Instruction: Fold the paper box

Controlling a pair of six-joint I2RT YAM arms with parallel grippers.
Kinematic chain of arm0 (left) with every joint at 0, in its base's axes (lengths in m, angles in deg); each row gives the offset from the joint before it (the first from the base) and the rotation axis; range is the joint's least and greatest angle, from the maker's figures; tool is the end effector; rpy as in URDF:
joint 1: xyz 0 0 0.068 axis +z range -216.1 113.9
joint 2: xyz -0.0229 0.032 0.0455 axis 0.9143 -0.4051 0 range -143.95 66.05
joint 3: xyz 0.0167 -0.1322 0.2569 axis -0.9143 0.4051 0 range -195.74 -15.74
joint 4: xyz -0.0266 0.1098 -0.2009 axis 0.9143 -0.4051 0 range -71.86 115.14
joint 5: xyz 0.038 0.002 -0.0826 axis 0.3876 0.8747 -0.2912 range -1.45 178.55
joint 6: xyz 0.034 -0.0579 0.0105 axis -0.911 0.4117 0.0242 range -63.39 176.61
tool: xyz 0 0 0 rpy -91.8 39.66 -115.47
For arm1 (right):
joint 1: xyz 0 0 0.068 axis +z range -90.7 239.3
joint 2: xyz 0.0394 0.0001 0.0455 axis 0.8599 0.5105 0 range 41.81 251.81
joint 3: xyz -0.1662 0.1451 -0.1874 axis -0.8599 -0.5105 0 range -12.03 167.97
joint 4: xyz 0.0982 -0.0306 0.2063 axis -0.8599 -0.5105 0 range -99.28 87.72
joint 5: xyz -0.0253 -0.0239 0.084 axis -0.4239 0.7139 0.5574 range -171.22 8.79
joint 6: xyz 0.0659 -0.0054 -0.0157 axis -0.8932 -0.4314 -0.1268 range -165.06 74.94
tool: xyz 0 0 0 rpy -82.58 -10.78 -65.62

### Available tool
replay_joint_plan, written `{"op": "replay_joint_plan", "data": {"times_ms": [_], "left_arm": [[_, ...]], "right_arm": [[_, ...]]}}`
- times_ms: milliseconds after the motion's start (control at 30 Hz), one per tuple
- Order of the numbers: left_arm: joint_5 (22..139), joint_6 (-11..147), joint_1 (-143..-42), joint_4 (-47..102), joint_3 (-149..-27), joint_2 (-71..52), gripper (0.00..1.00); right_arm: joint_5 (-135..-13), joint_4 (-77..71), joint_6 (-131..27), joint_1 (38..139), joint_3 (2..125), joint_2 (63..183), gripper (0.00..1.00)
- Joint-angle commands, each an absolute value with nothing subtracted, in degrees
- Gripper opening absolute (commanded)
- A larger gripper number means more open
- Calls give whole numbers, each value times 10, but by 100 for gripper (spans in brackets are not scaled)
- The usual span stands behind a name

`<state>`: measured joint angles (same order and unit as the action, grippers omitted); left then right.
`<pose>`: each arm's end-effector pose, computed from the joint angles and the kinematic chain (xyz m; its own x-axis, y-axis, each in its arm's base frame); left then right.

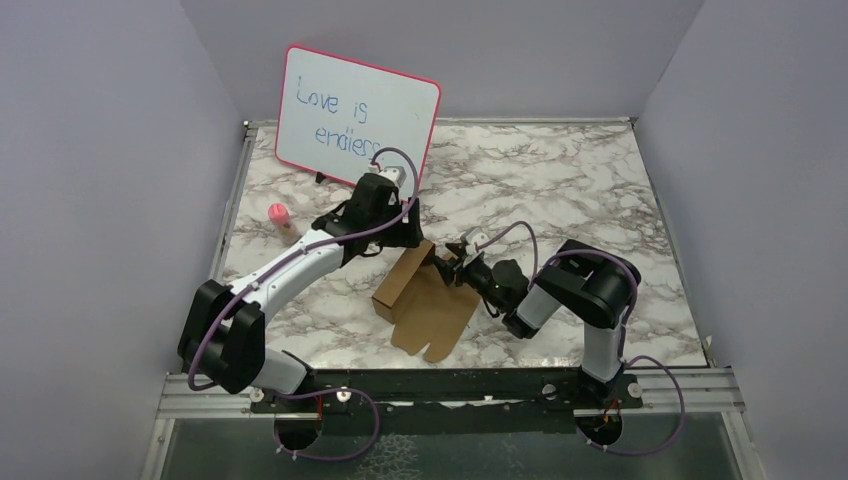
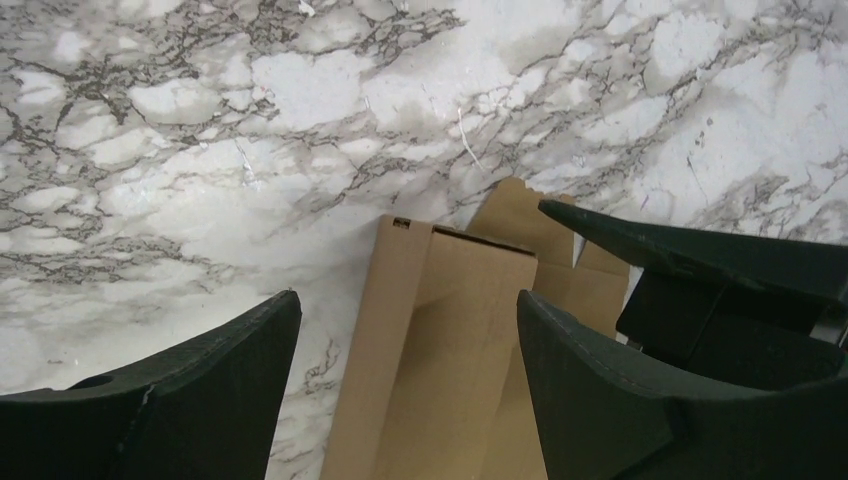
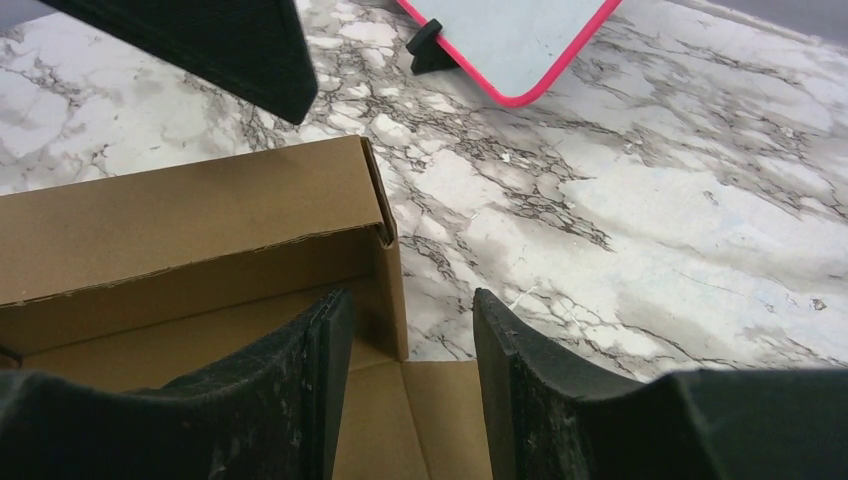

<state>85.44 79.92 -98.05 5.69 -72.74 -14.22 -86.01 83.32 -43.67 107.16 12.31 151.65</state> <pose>0.2402 -0.1534 0.2749 -0.7511 0.0027 -0.6602 0.2885 0.9008 -0.3246 0.2183 0.2344 0.1718 0.0177 -0.0163 -0.9997 -0.6826 0.7304 -0.0240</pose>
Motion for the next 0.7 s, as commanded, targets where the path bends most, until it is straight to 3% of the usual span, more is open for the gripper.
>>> {"op": "replay_joint_plan", "data": {"times_ms": [0, 367, 467, 667], "left_arm": [[877, 823, -979, 126, -725, -156, 79], [801, 852, -928, 173, -663, -135, 80], [774, 867, -923, 192, -643, -132, 80], [744, 889, -911, 222, -626, -121, 80]], "right_arm": [[-852, 879, -440, 1063, 112, 1509, 51], [-830, 687, -622, 1029, 140, 1359, 59], [-825, 628, -692, 1028, 178, 1361, 59], [-798, 643, -762, 1027, 199, 1401, 57]]}}
